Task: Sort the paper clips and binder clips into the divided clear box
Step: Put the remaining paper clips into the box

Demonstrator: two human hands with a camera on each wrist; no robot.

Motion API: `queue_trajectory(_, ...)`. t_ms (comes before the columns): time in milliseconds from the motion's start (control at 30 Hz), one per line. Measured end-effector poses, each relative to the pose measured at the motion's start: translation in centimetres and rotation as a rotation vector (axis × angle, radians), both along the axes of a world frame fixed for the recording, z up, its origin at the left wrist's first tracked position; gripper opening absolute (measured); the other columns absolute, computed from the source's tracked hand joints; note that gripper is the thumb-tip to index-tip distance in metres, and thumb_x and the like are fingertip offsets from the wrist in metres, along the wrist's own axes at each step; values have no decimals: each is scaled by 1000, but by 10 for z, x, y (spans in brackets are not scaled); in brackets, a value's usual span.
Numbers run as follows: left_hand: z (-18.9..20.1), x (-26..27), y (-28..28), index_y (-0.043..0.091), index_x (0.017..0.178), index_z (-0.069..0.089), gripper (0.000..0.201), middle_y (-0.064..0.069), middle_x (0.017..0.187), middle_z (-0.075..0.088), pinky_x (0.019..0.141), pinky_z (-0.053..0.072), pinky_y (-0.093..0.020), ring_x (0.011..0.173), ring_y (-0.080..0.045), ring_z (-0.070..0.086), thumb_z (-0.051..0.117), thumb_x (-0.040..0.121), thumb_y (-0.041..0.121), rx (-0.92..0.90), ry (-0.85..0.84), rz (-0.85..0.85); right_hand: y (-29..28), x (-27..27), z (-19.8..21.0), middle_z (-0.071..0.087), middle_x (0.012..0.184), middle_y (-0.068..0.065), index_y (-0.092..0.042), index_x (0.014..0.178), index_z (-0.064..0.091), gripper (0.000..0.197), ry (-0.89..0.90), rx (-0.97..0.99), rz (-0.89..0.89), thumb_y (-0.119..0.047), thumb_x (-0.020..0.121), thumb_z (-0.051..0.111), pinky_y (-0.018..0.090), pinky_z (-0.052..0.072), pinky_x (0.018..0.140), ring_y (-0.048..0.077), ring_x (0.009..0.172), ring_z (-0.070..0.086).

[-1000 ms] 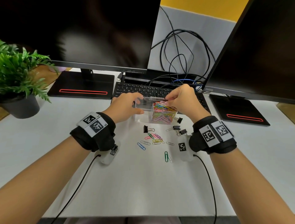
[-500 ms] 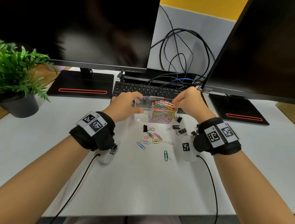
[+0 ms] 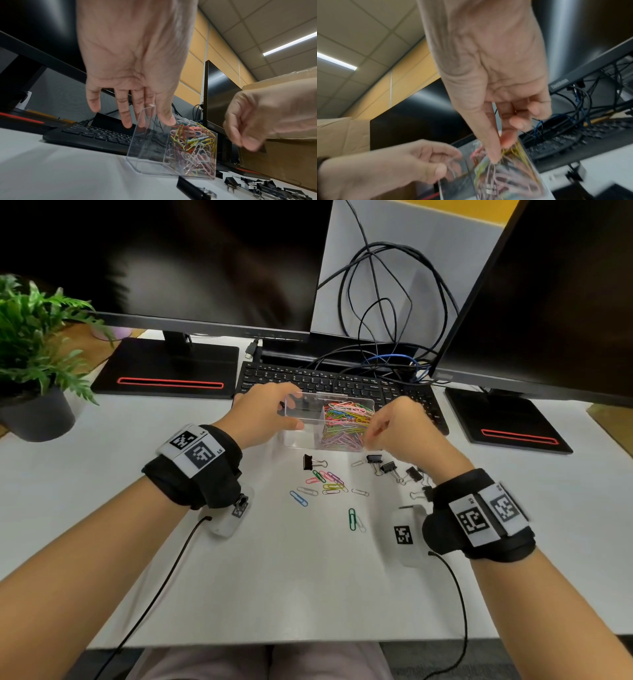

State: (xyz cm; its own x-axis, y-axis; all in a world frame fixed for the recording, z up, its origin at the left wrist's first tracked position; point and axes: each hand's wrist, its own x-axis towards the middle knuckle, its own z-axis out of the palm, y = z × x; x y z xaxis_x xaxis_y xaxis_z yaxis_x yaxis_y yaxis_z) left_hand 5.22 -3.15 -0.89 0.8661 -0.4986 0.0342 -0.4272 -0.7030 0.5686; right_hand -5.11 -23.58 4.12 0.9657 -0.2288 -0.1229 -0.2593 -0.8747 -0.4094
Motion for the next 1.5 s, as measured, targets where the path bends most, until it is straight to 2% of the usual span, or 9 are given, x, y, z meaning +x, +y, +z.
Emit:
queue_trajectory(233, 1, 0, 0, 26, 129, 54, 52, 3, 117, 64, 100, 44, -52, 107, -22, 58, 74, 82, 37, 1, 2, -1, -1, -8, -37, 66, 112, 6, -11, 107, 73, 31, 146, -119, 145, -3, 77, 71, 34, 51, 87, 24, 101, 61)
queue_trajectory(333, 0, 1, 0, 26, 129, 54, 52, 4, 116, 63, 99, 44, -52, 107, -21, 58, 75, 82, 37, 1, 2, 5, 0, -7, -41, 68, 92, 9, -4, 91, 71, 15, 169, -162, 130, -2, 77, 66, 34, 54, 75, 27, 87, 63)
queue_trajectory(467, 0, 1, 0, 27, 129, 54, 52, 4, 116, 63, 99, 44, -51, 107, -21, 57, 75, 82, 37, 5, -4, 8, 2, -11, -42, 69, 89, 14, -2, 93, 69, 17, 147, -123, 125, -1, 77, 64, 35, 57, 71, 28, 81, 65)
queue_trajectory(633, 1, 0, 0, 26, 130, 54, 53, 2, 117, 64, 99, 45, -51, 106, -21, 58, 74, 82, 36, 10, -5, 4, 4, -19, -38, 72, 85, 5, -4, 85, 77, 15, 198, -42, 177, 4, 77, 67, 18, 43, 53, 15, 72, 61)
queue_trajectory(800, 1, 0, 0, 26, 131, 53, 54, 3, 117, 64, 99, 45, -51, 106, -20, 58, 74, 82, 37, 7, -3, -1, 5, -25, -36, 59, 91, 0, -11, 99, 68, 24, 271, -112, 191, 3, 81, 64, 25, 44, 67, 20, 86, 56)
queue_trajectory(967, 2, 0, 0, 25, 131, 53, 54, 3, 117, 64, 99, 45, -51, 107, -21, 58, 74, 83, 36, 6, -3, -3, 12, -30, -34, 56, 82, 1, -9, 90, 60, 31, 333, -149, 197, -19, 71, 83, 23, 41, 54, 20, 75, 56)
queue_trajectory(1133, 1, 0, 0, 25, 131, 53, 53, 2, 118, 63, 99, 45, -51, 108, -22, 58, 74, 83, 35, 5, -2, -5, 18, -25, -40, 61, 67, 3, -1, 83, 70, 10, 301, -145, 239, -2, 74, 75, 22, 46, 53, 24, 71, 62)
queue_trajectory(1300, 1, 0, -1, 25, 132, 53, 54, 2, 119, 63, 100, 44, -52, 108, -23, 58, 74, 83, 35, 9, -1, -2, 17, -18, -45, 69, 92, 17, 2, 90, 70, 11, 343, -125, 265, 1, 79, 68, 31, 50, 65, 32, 83, 66)
queue_trajectory(1500, 0, 0, -1, 25, 132, 53, 54, 2, 119, 63, 101, 44, -52, 109, -23, 57, 74, 84, 35, 9, 0, 5, 18, -19, -49, 68, 94, 22, 7, 90, 67, 13, 297, -168, 308, 4, 81, 59, 40, 54, 70, 36, 86, 66)
